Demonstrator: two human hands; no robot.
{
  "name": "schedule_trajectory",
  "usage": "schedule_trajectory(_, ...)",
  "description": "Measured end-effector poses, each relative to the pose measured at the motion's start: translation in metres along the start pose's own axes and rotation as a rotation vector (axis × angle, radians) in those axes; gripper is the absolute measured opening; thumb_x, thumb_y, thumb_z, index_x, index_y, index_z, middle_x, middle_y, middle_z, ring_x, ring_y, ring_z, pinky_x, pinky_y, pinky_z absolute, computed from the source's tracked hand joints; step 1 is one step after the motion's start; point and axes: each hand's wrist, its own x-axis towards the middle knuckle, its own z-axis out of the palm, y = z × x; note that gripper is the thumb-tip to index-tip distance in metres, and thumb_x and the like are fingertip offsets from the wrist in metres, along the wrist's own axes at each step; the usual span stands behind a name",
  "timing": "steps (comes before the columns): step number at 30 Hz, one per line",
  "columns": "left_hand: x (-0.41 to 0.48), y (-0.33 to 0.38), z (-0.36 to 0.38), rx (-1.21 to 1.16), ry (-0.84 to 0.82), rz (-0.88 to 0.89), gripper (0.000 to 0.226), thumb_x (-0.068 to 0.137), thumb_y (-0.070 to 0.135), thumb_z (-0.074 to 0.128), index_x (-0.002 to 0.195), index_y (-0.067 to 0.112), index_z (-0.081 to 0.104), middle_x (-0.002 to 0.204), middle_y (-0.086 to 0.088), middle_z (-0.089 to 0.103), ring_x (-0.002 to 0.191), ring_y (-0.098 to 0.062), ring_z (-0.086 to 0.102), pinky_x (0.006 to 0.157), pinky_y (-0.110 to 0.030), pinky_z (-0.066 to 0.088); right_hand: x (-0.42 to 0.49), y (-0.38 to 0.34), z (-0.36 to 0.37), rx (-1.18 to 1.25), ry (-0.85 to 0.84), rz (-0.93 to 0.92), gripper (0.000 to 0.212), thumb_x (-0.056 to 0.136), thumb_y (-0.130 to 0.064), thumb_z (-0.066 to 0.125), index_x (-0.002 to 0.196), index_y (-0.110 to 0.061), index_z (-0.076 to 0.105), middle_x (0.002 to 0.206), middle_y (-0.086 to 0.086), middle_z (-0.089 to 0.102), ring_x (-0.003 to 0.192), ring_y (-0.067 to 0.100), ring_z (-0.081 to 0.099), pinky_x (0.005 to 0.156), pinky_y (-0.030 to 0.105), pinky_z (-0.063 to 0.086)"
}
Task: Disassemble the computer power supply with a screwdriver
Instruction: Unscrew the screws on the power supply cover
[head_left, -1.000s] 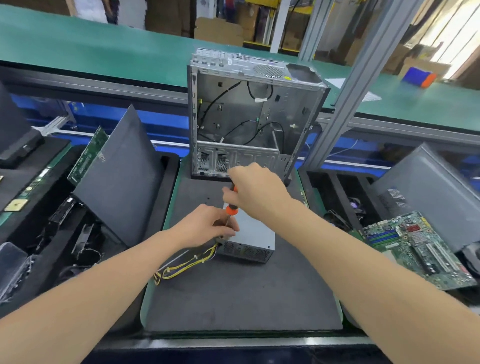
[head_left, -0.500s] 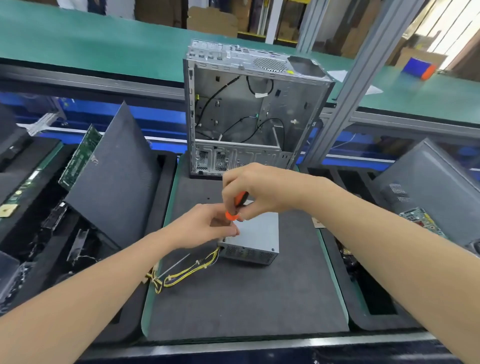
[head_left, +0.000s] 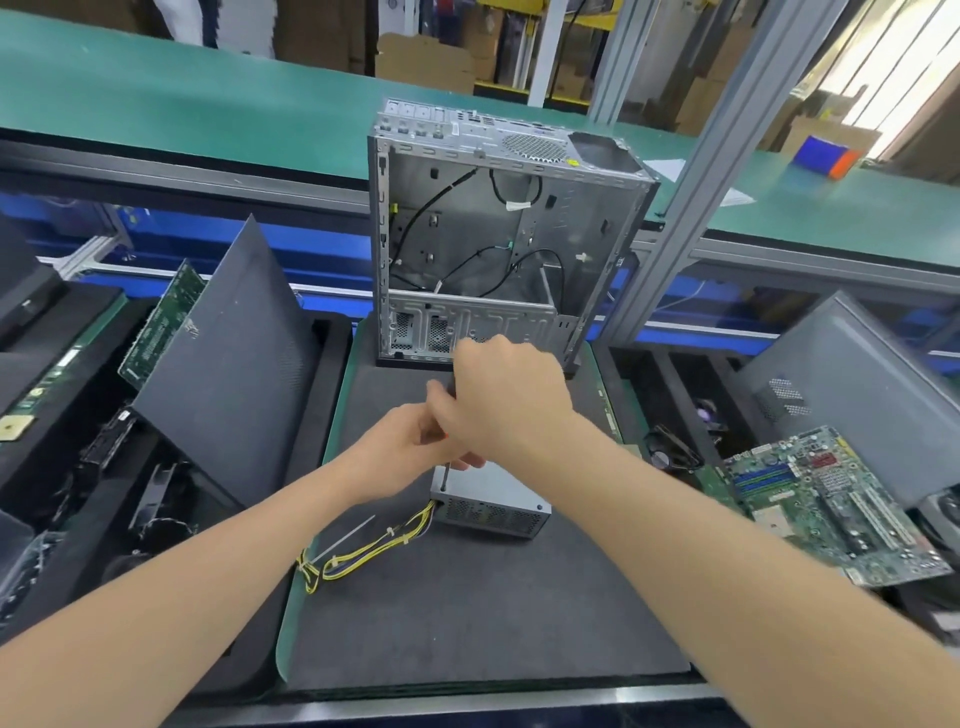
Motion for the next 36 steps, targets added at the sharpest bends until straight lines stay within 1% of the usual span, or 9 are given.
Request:
schedule_trajectory(5, 0.006, -0.001, 0.007, 0.003, -0.054, 0.018, 0.023, 0.111, 0.029, 0.049, 0.112, 0.018, 0.069, 0.103, 0.005, 0.080, 0.100, -0.012, 0.076, 0.086, -0.018, 0.057, 0.011, 0.007, 0.006, 0.206, -0.111, 0.061, 0.027, 0.096, -0.031, 0.059, 0.080, -0.015, 0.043, 0.075, 0.003, 0.049, 0.074, 0.032, 0.053, 0.062, 0.035, 0.041)
schedule_trajectory(10, 0.008, -0.004, 0.001, -0.025, -0.113, 0.027, 0.021, 0.112, 0.024, 0.047, 0.122, 0.012, 0.061, 0.115, -0.003, 0.078, 0.108, -0.023, 0.074, 0.095, -0.036, 0.059, 0.017, 0.036, -0.013, 0.421, -0.351, -0.294, 0.009, 0.088, -0.017, 0.066, 0.093, -0.020, 0.060, 0.081, -0.008, 0.065, 0.074, 0.015, 0.057, 0.063, 0.033, 0.050)
schedule_trajectory(16, 0.004, -0.002, 0.000, 0.041, -0.176, -0.002, 0.035, 0.111, 0.039, 0.046, 0.119, 0.015, 0.070, 0.115, 0.007, 0.077, 0.108, -0.013, 0.073, 0.096, -0.024, 0.055, 0.028, 0.049, -0.021, 0.285, -0.437, -0.695, 0.013, 0.083, -0.014, 0.072, 0.093, -0.022, 0.069, 0.092, -0.004, 0.057, 0.085, 0.011, 0.053, 0.070, 0.016, 0.040)
schedule_trajectory(20, 0.000, -0.003, 0.004, 0.088, -0.159, 0.011, 0.040, 0.112, 0.043, 0.039, 0.118, 0.016, 0.069, 0.113, 0.010, 0.078, 0.110, -0.010, 0.072, 0.096, -0.021, 0.054, 0.016, 0.044, -0.022, 0.277, -0.337, -0.649, 0.014, 0.084, -0.020, 0.065, 0.098, -0.023, 0.067, 0.089, -0.004, 0.058, 0.083, 0.014, 0.055, 0.070, 0.024, 0.042)
schedule_trajectory(24, -0.001, -0.005, 0.005, 0.062, -0.117, 0.010, 0.036, 0.113, 0.040, 0.037, 0.117, 0.024, 0.070, 0.112, 0.012, 0.077, 0.108, -0.007, 0.072, 0.092, -0.019, 0.054, 0.001, 0.017, -0.010, 0.005, -0.070, -0.276, 0.036, 0.096, -0.055, 0.049, 0.088, -0.021, 0.044, 0.067, -0.003, 0.046, 0.057, 0.023, 0.046, 0.052, 0.031, 0.032)
schedule_trajectory(26, -0.001, -0.002, 0.007, 0.073, -0.105, 0.002, 0.034, 0.111, 0.040, 0.039, 0.107, 0.042, 0.073, 0.105, 0.022, 0.077, 0.103, 0.002, 0.071, 0.086, -0.009, 0.050, -0.001, 0.001, -0.006, -0.046, -0.022, -0.078, 0.047, 0.099, -0.060, 0.044, 0.076, -0.020, 0.035, 0.064, -0.002, 0.036, 0.050, 0.019, 0.031, 0.050, 0.030, 0.025)
schedule_trajectory(28, -0.002, 0.000, 0.007, 0.100, -0.075, 0.002, 0.035, 0.108, 0.041, 0.043, 0.093, 0.051, 0.073, 0.098, 0.028, 0.076, 0.099, 0.008, 0.069, 0.081, -0.002, 0.047, 0.000, -0.007, -0.001, -0.045, -0.030, -0.006, 0.046, 0.103, -0.052, 0.045, 0.075, -0.018, 0.034, 0.065, -0.001, 0.033, 0.054, 0.022, 0.038, 0.055, 0.033, 0.035)
schedule_trajectory(33, 0.000, -0.003, -0.001, 0.029, -0.052, 0.039, 0.021, 0.106, 0.042, 0.052, 0.103, 0.039, 0.073, 0.103, 0.014, 0.078, 0.099, -0.004, 0.073, 0.087, -0.015, 0.053, 0.001, 0.004, 0.000, 0.135, -0.096, -0.140, 0.016, 0.099, -0.028, 0.054, 0.091, -0.015, 0.048, 0.072, 0.002, 0.050, 0.072, 0.033, 0.056, 0.058, 0.034, 0.041)
schedule_trajectory(36, 0.001, -0.002, -0.005, 0.049, -0.069, 0.049, 0.030, 0.108, 0.043, 0.051, 0.118, 0.019, 0.067, 0.113, 0.007, 0.077, 0.108, -0.013, 0.073, 0.094, -0.027, 0.057, 0.009, 0.020, -0.009, 0.294, -0.248, -0.346, 0.003, 0.095, -0.021, 0.059, 0.095, -0.018, 0.058, 0.080, -0.002, 0.060, 0.076, 0.020, 0.057, 0.061, 0.033, 0.047)
